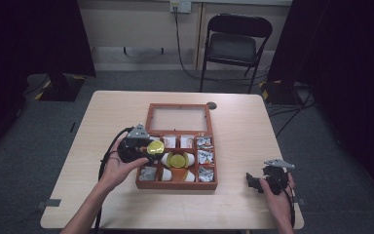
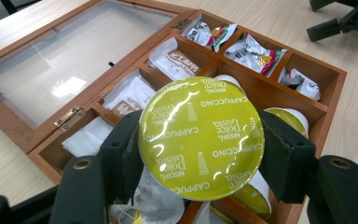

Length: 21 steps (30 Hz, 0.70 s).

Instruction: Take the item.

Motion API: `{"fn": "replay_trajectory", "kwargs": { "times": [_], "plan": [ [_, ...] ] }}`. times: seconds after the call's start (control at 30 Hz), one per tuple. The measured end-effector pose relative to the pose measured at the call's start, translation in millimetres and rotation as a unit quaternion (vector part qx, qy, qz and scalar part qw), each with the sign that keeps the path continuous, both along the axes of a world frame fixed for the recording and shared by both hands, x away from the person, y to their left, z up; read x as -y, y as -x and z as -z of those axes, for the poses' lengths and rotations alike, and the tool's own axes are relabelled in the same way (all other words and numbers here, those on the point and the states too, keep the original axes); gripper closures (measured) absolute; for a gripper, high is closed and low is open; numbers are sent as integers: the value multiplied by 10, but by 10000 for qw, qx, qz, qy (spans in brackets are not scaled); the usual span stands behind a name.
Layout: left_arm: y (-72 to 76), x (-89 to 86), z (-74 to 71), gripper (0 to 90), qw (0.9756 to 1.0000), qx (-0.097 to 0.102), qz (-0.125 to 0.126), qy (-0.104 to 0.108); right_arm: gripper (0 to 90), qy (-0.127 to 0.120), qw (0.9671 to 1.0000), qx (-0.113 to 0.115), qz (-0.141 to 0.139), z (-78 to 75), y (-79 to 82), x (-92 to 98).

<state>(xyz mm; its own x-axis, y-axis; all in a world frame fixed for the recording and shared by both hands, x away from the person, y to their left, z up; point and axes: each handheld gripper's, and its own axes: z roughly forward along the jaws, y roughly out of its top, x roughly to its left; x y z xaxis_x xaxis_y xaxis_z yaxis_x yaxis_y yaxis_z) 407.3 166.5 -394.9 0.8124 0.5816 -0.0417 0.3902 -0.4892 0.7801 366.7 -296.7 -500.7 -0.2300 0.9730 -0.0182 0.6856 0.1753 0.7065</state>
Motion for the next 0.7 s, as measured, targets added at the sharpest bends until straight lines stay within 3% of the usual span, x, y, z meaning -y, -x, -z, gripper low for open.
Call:
{"fn": "replay_trajectory", "kwargs": {
  "times": [0.7],
  "plan": [
    [-30, -321, -116, 379, 9993, 124, -301, 209, 0, -1, 10000, 0, -1, 0, 0, 0]
  ]
}}
